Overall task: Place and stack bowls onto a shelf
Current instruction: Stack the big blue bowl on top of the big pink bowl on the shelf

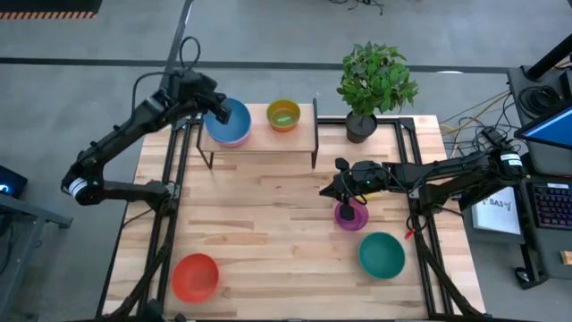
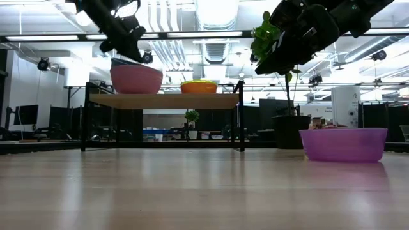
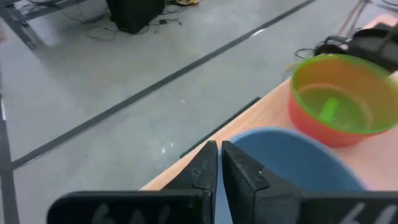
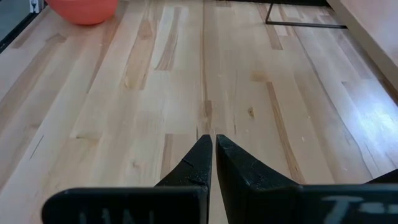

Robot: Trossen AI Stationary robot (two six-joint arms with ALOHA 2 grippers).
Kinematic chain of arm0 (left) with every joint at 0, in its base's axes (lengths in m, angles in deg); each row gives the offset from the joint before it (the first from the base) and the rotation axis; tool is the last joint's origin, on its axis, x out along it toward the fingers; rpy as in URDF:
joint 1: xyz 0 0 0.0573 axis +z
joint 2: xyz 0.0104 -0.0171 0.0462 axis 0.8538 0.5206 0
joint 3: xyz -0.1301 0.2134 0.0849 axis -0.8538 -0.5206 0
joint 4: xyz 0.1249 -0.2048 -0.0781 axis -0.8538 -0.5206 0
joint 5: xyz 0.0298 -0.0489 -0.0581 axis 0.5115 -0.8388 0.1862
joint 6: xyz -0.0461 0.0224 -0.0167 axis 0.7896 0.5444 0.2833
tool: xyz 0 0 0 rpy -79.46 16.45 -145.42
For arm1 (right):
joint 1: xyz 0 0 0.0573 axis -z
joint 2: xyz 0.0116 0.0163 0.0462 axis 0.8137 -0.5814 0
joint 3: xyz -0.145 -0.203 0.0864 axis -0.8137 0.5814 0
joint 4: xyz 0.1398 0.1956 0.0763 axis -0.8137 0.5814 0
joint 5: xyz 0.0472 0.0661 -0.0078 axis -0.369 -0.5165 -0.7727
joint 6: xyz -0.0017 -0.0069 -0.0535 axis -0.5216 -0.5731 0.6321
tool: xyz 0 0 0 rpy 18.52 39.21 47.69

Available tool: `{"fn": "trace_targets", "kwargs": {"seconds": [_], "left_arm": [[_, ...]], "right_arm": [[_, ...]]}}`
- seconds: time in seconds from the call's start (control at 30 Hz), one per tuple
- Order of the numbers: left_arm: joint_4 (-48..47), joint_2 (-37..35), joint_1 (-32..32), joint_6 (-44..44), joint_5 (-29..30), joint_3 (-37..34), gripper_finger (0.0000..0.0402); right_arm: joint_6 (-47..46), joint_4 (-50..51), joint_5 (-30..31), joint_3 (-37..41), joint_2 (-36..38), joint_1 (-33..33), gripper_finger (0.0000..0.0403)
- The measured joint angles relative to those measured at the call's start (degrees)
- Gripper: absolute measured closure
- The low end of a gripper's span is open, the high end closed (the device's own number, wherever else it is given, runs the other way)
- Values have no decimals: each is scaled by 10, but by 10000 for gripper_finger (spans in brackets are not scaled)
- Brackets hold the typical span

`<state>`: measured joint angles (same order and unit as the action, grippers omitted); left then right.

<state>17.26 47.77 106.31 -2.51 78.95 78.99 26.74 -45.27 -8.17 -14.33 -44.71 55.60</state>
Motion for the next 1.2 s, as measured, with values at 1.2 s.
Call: {"fn": "trace_targets", "kwargs": {"seconds": [1.2], "left_arm": [[169,-211,-196,117,56,-264,402]], "right_arm": [[6,-4,1,0,-1,0,391]]}}
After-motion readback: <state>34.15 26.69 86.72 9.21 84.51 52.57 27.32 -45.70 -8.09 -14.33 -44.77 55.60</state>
